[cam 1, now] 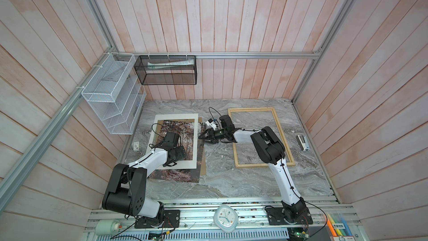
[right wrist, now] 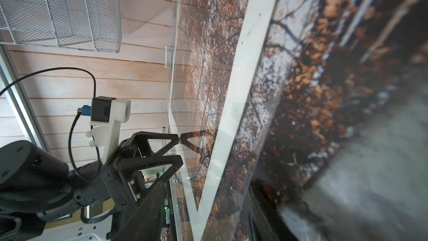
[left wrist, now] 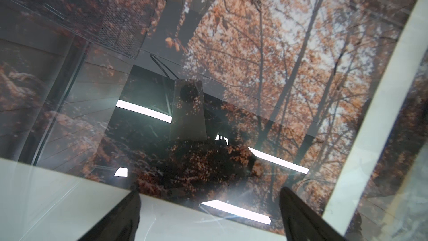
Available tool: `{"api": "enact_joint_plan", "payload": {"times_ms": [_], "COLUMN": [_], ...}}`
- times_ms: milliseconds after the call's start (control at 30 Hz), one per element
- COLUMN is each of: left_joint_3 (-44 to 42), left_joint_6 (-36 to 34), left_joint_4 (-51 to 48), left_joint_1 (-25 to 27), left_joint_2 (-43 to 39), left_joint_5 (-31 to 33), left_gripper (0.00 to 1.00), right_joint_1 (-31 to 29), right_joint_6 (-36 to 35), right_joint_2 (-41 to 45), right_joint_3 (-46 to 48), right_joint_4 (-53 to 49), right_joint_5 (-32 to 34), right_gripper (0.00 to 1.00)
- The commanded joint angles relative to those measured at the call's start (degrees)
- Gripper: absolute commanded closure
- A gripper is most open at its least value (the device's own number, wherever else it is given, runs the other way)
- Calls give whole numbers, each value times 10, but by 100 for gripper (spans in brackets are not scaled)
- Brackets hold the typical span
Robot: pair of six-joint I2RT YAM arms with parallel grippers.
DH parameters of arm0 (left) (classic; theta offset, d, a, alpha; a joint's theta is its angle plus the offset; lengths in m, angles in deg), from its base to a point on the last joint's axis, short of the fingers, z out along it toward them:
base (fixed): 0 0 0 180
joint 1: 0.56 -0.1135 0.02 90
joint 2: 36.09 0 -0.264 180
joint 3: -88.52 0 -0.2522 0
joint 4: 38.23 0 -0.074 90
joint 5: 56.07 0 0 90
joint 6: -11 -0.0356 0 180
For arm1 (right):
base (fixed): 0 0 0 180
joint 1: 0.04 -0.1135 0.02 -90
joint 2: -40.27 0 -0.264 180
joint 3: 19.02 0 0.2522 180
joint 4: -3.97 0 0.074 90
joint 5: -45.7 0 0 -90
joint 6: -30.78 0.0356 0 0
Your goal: Put the photo into the frame
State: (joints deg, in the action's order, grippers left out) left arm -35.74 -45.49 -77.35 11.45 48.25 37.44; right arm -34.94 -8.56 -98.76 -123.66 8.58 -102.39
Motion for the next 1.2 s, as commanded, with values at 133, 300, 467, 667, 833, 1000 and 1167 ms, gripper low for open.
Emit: {"api": "enact_joint_plan", "payload": {"times_ms": [133, 300, 467, 667, 833, 1000, 1167], "left_joint_3": [-28, -29, -34, -35, -39, -42, -43], "left_joint_6": [-6, -7, -8, -8, -11, -10, -10], "left_joint_4": [26, 30, 42, 47, 50, 52, 52], "left_joint_1": [2, 2, 2, 3, 3, 3, 3], "left_joint_2": [12, 12, 18, 16, 13, 10, 6], "left_joint_5": [-66, -70, -78, -82, -84, -86, -86], "left_gripper": [6, 6, 6, 7, 7, 7, 7], "right_joint_1": [-6, -8, -13, -22, -23, -23, -24], "right_joint_6": [8, 5, 12, 28, 30, 30, 28], "right_joint_2": [11, 13, 9, 5, 3, 4, 6], "right_joint_3": [25, 31, 33, 32, 33, 36, 39], "right_joint_4": [45, 43, 48, 65, 67, 65, 63], "right_joint_5": [-35, -34, -34, -30, -28, -25, -20], "right_gripper": [54, 61, 65, 74, 74, 75, 77]}}
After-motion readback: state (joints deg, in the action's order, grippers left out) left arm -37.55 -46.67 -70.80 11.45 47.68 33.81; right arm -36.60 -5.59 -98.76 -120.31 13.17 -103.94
